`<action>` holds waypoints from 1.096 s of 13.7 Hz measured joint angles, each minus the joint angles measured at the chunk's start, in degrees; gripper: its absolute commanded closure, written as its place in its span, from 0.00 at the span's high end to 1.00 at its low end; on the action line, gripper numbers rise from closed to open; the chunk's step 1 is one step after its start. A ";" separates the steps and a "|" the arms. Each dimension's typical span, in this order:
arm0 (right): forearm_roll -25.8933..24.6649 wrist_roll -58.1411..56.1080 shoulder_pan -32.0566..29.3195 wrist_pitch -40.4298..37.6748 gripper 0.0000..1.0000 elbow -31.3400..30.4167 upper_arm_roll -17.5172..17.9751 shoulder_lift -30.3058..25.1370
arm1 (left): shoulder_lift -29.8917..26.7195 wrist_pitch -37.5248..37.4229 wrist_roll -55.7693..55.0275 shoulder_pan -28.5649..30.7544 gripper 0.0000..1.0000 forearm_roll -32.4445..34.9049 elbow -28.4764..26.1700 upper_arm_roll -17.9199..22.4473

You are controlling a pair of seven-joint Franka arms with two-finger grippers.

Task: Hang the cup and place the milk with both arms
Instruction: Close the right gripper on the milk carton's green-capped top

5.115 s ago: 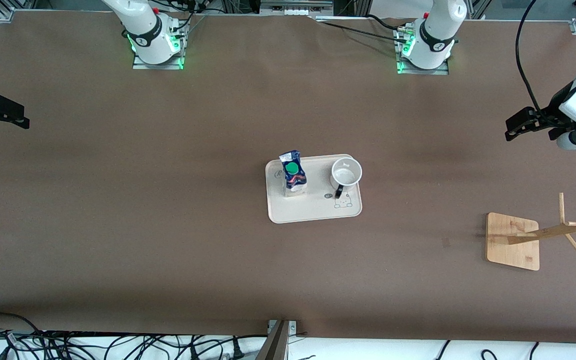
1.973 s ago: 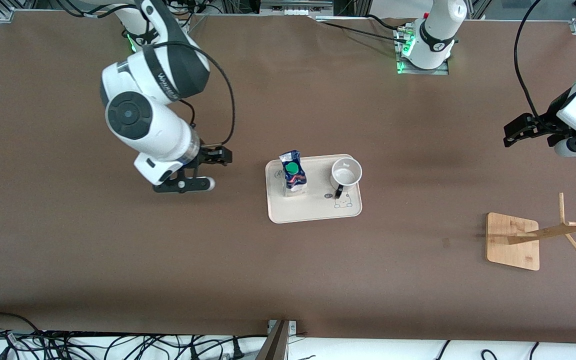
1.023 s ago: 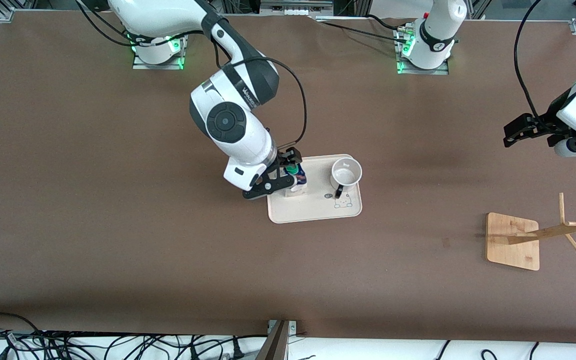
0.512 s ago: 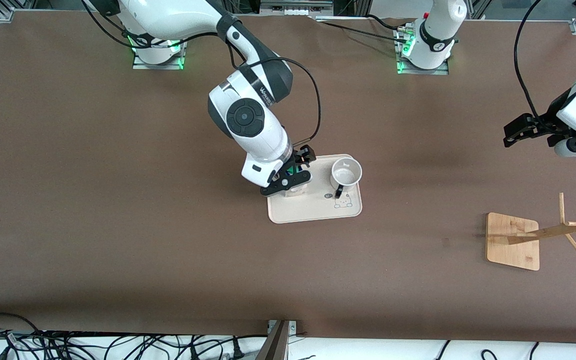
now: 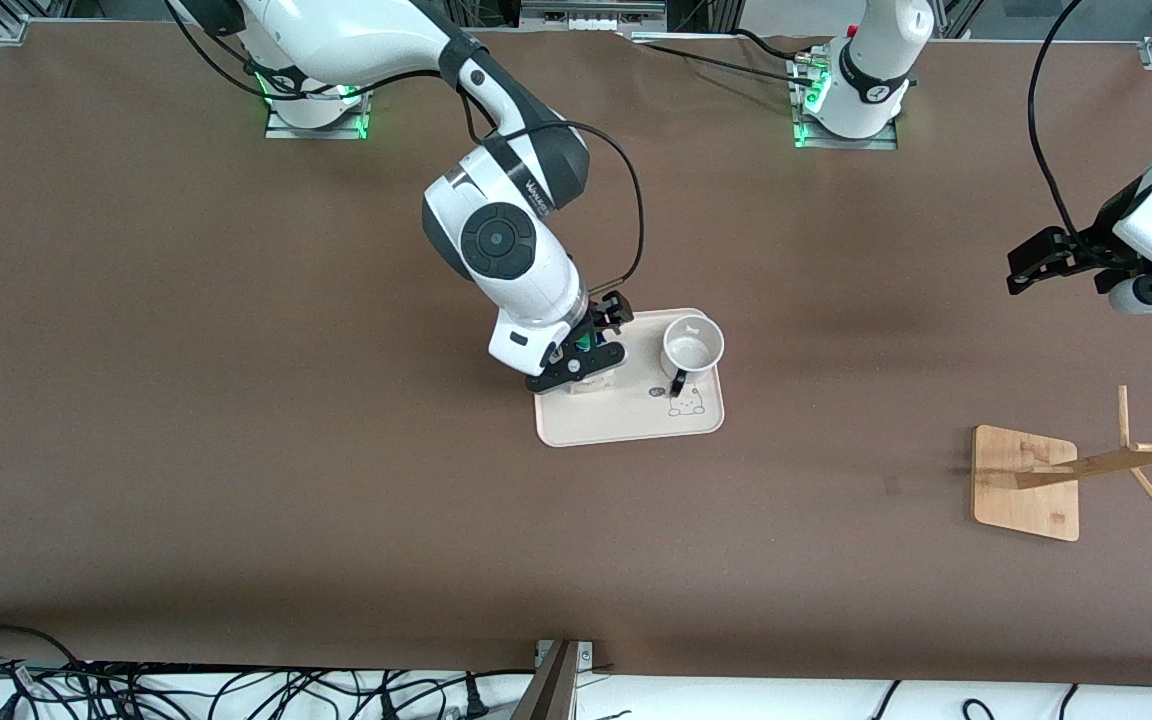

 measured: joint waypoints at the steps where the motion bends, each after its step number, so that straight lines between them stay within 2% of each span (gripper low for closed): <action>1: 0.00 -0.07 0.05 0.00 1.00 0.00 0.00 0.26 | 0.00 0.00 0.00 0.00 1.00 0.00 0.00 0.00; 9: -0.01 -0.11 0.56 -0.07 0.98 -0.04 -0.23 1.15 | 0.02 0.00 0.00 0.00 1.00 0.00 0.00 0.00; 10: -0.01 -0.11 0.56 -0.07 0.91 -0.08 -0.24 1.30 | 0.02 0.00 0.00 0.00 1.00 0.00 0.00 0.00; 12: -0.01 -0.11 0.56 -0.07 0.62 -0.14 -0.24 1.63 | 0.02 0.00 0.00 0.00 1.00 0.00 0.00 0.00; 13: -0.01 -0.11 0.56 -0.07 0.53 -0.15 -0.24 1.80 | 0.03 0.00 0.00 0.01 1.00 0.00 0.00 0.00; 15: 0.00 -0.09 0.56 -0.07 0.50 -0.15 -0.24 1.91 | 0.03 0.00 0.00 0.02 1.00 0.00 0.00 0.00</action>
